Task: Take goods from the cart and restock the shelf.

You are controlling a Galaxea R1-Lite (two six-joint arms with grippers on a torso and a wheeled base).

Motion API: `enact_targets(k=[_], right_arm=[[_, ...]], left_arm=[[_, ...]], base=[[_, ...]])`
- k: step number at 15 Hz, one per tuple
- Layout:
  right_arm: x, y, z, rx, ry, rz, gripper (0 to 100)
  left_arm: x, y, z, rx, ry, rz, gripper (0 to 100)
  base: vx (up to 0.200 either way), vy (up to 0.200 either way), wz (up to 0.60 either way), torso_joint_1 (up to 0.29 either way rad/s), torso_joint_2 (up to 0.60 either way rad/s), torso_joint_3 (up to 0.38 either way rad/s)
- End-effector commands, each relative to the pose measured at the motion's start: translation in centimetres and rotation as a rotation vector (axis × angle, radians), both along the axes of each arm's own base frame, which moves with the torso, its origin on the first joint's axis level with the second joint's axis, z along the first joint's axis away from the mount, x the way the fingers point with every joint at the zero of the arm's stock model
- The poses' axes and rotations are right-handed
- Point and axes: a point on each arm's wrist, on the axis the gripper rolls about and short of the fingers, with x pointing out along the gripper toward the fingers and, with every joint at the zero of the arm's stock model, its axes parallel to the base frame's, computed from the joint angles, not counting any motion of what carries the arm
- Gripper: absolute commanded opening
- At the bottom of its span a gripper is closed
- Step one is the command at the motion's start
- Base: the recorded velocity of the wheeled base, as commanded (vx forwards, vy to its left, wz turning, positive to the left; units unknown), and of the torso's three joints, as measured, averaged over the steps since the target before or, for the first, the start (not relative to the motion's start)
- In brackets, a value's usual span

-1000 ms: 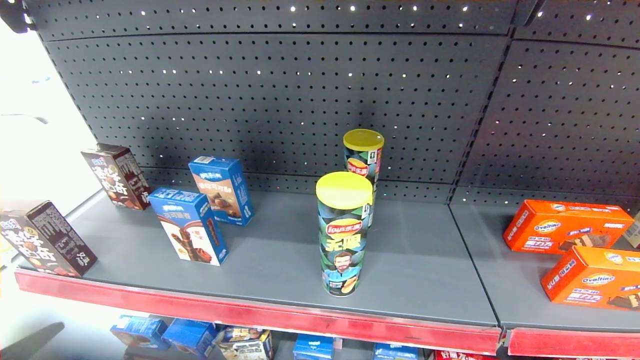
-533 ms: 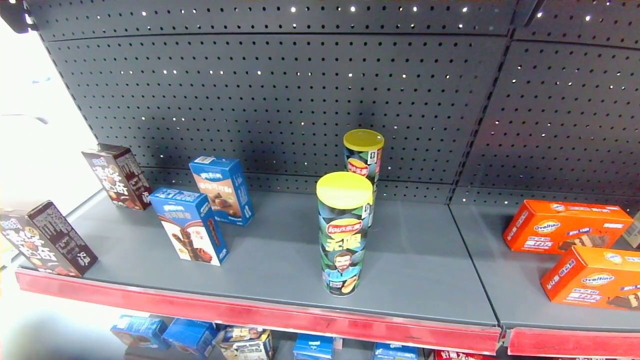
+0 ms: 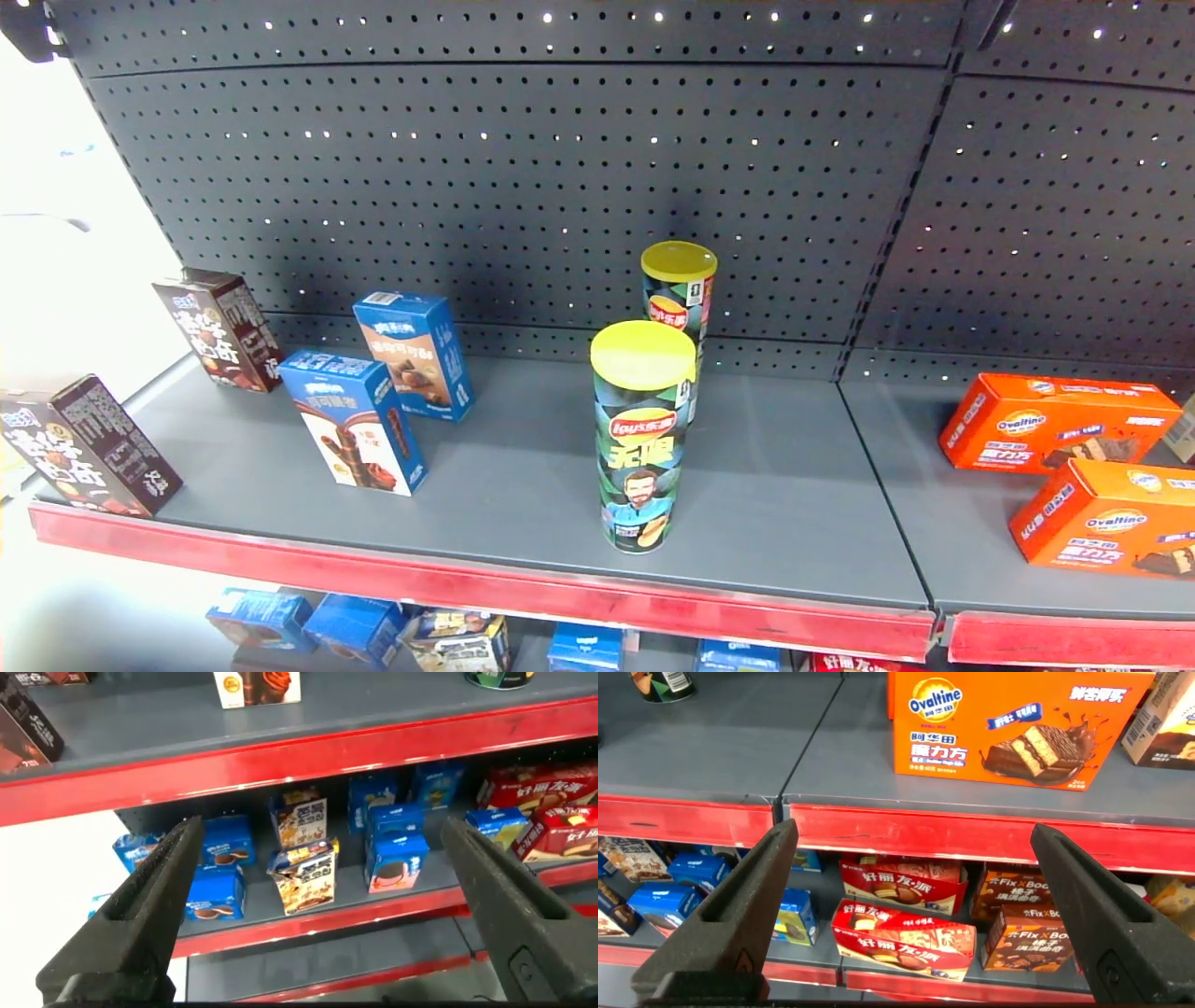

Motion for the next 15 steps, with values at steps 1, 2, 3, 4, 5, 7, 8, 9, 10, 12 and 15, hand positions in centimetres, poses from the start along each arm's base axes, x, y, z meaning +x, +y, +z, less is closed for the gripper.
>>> enact_targets(k=[1,2,3,4,5,7,8,9,10,12,15], right_arm=[[0.01,0.00,0.00,0.000,0.001,0.000,100],[0.01,0.00,0.00,0.001,0.001,0.000,100],[0.01,0.00,0.00,0.001,0.001,0.000,100],[0.01,0.00,0.00,0.001,0.001,0.000,100],[0.01,0.00,0.00,0.000,0.001,0.000,100],[0.01,0.00,0.00,0.000,0.001,0.000,100],[0.01,0.00,0.00,0.001,0.001,0.000,100],[0.01,0.00,0.00,0.001,0.001,0.000,100],[0.01,0.00,0.00,0.000,0.001,0.000,100],[0.01,0.00,0.00,0.001,0.001,0.000,100],[0.01,0.00,0.00,0.001,0.001,0.000,100]], left_arm=[[0.03,0.00,0.00,0.001,0.004,-0.001,100],[0.03,0.00,0.00,0.001,0.004,-0.006,100],[0.03,0.00,0.00,0.001,0.004,-0.005,100],[0.03,0.00,0.00,0.003,0.003,-0.005,100],[0.02,0.00,-0.01,0.001,0.002,-0.005,100],[0.02,0.00,-0.01,0.001,0.002,-0.005,100],[0.02,0.00,-0.01,0.001,0.002,-0.005,100],[0.02,0.00,-0.01,0.001,0.002,-0.003,100],[0.02,0.00,-0.01,0.001,0.002,-0.005,100],[0.02,0.01,-0.01,0.001,0.002,-0.006,100],[0.02,0.00,-0.01,0.001,0.002,-0.005,100]], base=[[0.000,0.000,0.00,0.000,0.00,0.000],[0.000,0.000,0.00,0.000,0.00,0.000],[0.000,0.000,0.00,0.000,0.00,0.000],[0.000,0.000,0.00,0.000,0.00,0.000],[0.000,0.000,0.00,0.000,0.00,0.000],[0.000,0.000,0.00,0.000,0.00,0.000],[0.000,0.000,0.00,0.000,0.00,0.000],[0.000,0.000,0.00,0.000,0.00,0.000],[0.000,0.000,0.00,0.000,0.00,0.000],[0.000,0.000,0.00,0.000,0.00,0.000],[0.000,0.000,0.00,0.000,0.00,0.000]])
